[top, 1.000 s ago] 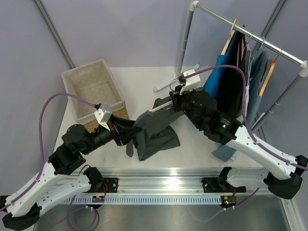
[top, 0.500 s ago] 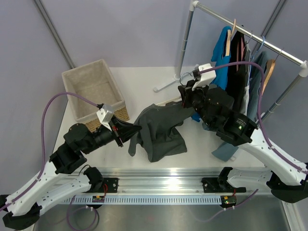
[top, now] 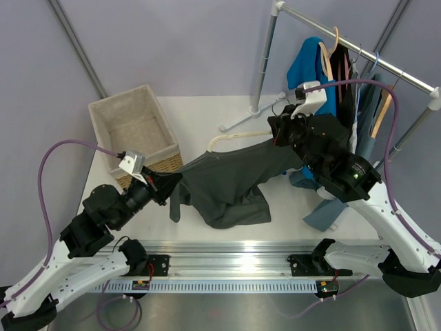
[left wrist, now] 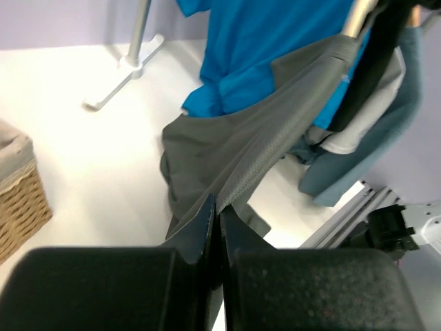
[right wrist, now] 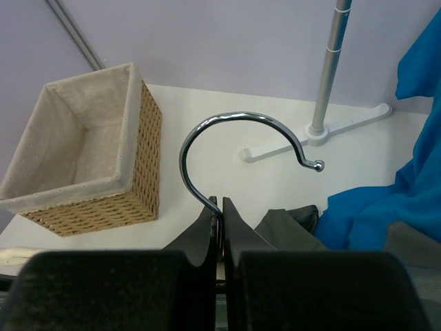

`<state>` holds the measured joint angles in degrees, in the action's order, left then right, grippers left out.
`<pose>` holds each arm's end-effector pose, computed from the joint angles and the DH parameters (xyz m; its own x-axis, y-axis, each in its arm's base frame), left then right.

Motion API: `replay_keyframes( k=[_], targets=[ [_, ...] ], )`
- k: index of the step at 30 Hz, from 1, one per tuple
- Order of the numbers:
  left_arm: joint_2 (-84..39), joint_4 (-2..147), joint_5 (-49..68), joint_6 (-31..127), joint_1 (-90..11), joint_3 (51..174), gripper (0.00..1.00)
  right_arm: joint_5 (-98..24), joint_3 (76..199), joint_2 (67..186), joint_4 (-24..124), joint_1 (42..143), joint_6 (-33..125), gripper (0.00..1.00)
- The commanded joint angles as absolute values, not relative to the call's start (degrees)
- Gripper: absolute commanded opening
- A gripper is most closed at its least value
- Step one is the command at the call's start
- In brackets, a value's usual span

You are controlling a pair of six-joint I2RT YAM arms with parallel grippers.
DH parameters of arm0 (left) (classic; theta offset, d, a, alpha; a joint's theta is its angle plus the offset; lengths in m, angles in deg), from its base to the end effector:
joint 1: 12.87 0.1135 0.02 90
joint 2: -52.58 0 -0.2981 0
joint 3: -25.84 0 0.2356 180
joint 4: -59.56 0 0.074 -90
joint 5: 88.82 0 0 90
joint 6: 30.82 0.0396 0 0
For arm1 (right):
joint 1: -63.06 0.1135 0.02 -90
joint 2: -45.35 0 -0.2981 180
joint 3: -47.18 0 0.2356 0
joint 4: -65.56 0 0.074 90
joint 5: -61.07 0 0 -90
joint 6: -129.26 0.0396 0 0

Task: Remove the t-shirt from the hanger

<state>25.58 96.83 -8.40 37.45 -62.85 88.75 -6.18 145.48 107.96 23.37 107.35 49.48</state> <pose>0.0425 -0.0404 0.3843 -0.2541 -0.2650 -0.9301 0.5964 0.7141 -0.3665 0.1424 0.1175 0.5031 -0.1452 0.0869 -0.9856 -0.3487 0.9277 0.1332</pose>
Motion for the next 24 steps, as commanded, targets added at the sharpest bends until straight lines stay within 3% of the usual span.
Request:
replay_keyframes(
  k=[1, 21, 24],
  targets=[
    [24.81, 99.97, -13.68, 36.33, -62.88, 89.55, 0.00, -5.89, 149.64, 105.38, 24.44, 105.86, 49.72, 0.00],
    [13.82, 93.47, -13.84, 32.82, -62.88, 83.83, 0.01, -26.02, 146.13, 108.81, 31.47, 105.95, 57.89, 0.00],
    [13.64, 93.29, -12.19, 33.96, -62.88, 84.80, 0.23, -27.16, 144.82, 109.68, 32.17, 105.86, 57.72, 0.00]
  ],
)
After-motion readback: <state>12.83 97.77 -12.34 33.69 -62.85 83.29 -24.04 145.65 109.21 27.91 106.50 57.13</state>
